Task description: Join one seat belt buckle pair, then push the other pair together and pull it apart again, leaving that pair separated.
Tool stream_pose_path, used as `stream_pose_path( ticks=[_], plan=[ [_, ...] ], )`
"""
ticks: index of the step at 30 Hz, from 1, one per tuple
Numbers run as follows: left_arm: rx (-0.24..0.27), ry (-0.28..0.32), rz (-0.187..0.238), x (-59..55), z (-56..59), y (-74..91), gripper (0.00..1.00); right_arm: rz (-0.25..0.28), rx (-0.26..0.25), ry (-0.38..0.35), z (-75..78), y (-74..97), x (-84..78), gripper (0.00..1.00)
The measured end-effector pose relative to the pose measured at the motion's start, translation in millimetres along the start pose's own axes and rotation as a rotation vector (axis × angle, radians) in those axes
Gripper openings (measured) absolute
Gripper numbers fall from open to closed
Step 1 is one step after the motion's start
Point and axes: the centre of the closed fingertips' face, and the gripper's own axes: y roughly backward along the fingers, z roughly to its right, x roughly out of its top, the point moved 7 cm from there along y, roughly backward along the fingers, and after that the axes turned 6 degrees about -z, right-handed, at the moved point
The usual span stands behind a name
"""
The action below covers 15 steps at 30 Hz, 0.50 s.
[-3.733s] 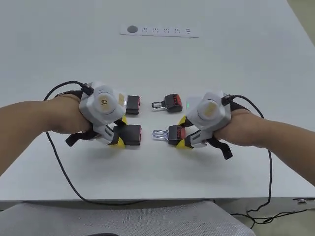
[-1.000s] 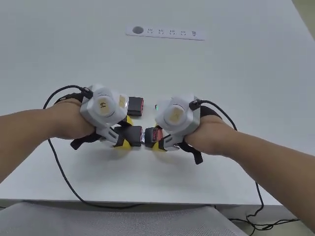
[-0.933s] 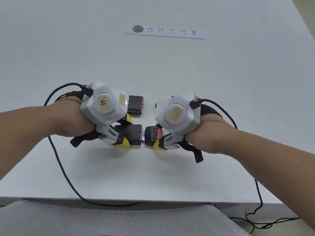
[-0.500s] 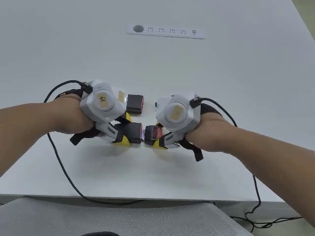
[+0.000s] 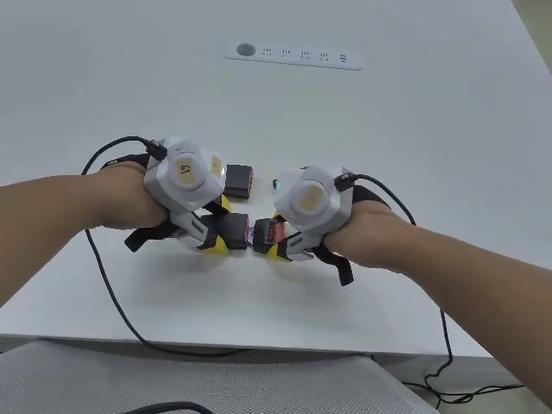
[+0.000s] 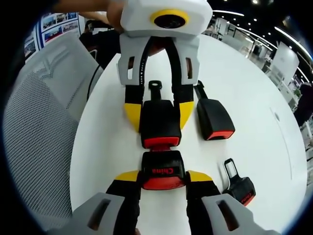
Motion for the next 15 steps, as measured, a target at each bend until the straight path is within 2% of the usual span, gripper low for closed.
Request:
stream_pose_path(
  ticks=[3,6,10,15],
  plan=[
    [0.013,0.008,0.002,0.1,0.4,1.0,0.36,0.001,-0.001,-0.006,-0.6,1.6,0.6,0.35],
    [0.029,0.036,0.032,1.0,2.0,6.6,0.36,0.014,-0.004,-0.018,-0.1,2.7,3.2,0.39],
    [0.053,0.025,0.050,1.6,2.2,15.7,0.37,0.031,-0.006,-0.017,0.1,8.4,6.5,0.39],
    [0.095,0.008,0.084,7.4,-6.5,30.4,0.42,0.064,-0.019,-0.017,5.9,29.6,12.6,0.39]
  ],
)
